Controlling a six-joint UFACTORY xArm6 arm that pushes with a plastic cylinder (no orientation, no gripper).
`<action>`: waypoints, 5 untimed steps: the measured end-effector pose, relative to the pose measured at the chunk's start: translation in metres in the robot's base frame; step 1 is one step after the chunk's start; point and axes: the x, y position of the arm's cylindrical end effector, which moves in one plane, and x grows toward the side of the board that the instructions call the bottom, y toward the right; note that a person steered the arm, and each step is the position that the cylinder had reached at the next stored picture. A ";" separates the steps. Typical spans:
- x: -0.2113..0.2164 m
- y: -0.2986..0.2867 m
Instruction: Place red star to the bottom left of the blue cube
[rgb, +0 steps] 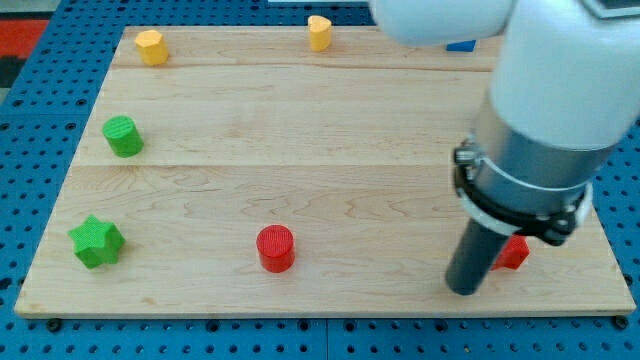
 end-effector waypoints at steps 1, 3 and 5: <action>-0.002 0.039; -0.075 0.054; -0.090 -0.009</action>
